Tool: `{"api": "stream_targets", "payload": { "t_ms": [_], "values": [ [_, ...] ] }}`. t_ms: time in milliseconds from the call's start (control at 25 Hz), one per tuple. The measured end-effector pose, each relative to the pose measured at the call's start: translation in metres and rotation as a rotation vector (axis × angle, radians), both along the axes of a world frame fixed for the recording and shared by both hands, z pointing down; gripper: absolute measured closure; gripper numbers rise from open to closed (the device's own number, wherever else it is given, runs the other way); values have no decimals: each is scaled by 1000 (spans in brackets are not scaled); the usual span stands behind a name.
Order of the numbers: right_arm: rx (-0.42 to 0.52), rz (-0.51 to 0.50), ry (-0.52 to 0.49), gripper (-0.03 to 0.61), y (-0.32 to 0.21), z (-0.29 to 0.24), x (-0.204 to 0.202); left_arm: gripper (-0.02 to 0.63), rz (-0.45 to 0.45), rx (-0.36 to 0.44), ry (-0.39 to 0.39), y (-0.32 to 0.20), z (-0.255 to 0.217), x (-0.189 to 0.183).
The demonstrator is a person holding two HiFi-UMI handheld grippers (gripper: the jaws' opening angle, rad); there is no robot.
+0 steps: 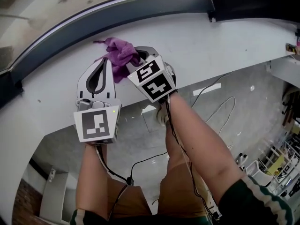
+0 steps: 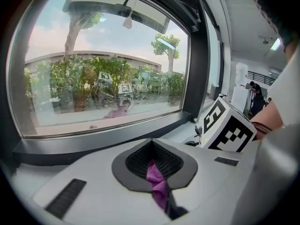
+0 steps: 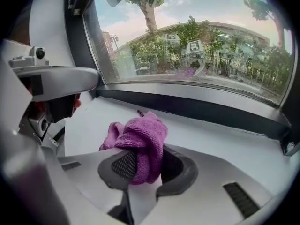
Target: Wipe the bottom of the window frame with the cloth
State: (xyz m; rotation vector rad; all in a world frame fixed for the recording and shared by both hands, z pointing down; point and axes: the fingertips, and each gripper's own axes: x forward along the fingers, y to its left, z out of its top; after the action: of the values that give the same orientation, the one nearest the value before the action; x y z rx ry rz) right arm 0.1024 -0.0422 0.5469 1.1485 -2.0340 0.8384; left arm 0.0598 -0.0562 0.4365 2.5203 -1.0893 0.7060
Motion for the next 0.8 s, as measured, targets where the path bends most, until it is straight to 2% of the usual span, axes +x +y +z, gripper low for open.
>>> {"api": "stream_targets", "payload": {
  "t_ms": [320,800],
  "values": [
    [16,21,41,468,5,-4,62,604,91,13,11,9,-7,65],
    [16,139,58,468,31,3,156,604,222,4,32,32,3,154]
  ]
}}
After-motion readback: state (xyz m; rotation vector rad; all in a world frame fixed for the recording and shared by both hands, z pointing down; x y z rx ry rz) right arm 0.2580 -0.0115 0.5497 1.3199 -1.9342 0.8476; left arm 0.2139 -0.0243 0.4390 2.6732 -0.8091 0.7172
